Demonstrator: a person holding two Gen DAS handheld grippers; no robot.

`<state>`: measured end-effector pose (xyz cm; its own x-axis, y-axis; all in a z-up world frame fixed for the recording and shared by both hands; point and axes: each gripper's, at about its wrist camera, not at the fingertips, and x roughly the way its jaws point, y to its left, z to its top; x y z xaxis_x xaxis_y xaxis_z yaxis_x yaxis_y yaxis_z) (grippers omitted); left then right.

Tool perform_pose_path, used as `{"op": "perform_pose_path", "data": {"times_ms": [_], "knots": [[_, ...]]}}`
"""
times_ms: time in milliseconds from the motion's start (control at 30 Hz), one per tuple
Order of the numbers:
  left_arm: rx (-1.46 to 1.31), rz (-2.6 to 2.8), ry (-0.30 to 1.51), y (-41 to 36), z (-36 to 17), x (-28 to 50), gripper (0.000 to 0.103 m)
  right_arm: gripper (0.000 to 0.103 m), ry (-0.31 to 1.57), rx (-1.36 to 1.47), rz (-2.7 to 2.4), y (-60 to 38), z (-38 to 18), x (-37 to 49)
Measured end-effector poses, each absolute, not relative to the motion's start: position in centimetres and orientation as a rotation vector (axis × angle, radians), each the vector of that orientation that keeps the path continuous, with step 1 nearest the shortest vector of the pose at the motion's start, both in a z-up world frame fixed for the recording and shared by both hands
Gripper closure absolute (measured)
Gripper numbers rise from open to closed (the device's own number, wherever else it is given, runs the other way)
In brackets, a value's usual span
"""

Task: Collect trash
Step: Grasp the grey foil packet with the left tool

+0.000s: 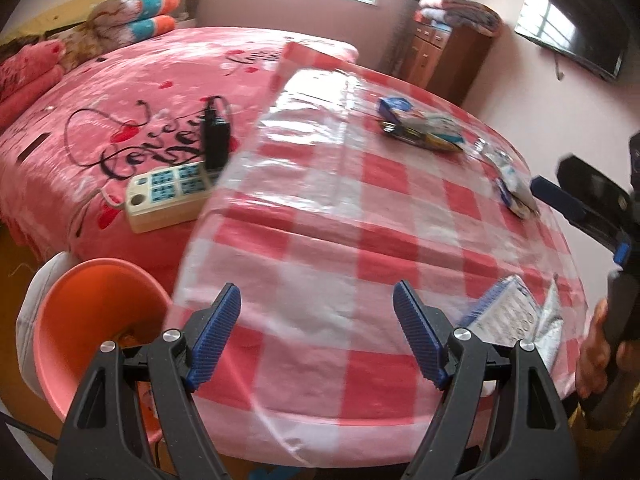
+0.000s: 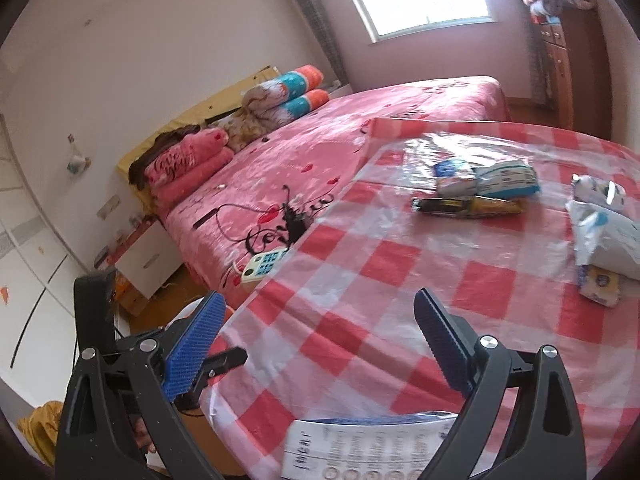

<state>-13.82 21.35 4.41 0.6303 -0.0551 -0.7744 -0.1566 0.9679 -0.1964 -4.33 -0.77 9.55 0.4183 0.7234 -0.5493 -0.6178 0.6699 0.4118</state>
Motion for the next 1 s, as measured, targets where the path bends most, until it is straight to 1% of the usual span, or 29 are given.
{"op": "perform_pose_path", "data": {"times_ms": [433,733,1000], "knots": [[-0.192,-0.144,0.924,14.8,5.4,-13.4,0.024,0.009,0.729,0.243,0.701,-8.2,9.0,-2.5],[-0.051,-0.354,0.937,7.9,6.4,-14.3,0.024,0.009,0.73,0.335,0.563,-14.6,7.3,0.2],[0.033,-0.47,0.967,3.8,6.0,-15.1,0.024,0.009,0.76,0.38,0.542,-16.9,6.1,1.0]]}}
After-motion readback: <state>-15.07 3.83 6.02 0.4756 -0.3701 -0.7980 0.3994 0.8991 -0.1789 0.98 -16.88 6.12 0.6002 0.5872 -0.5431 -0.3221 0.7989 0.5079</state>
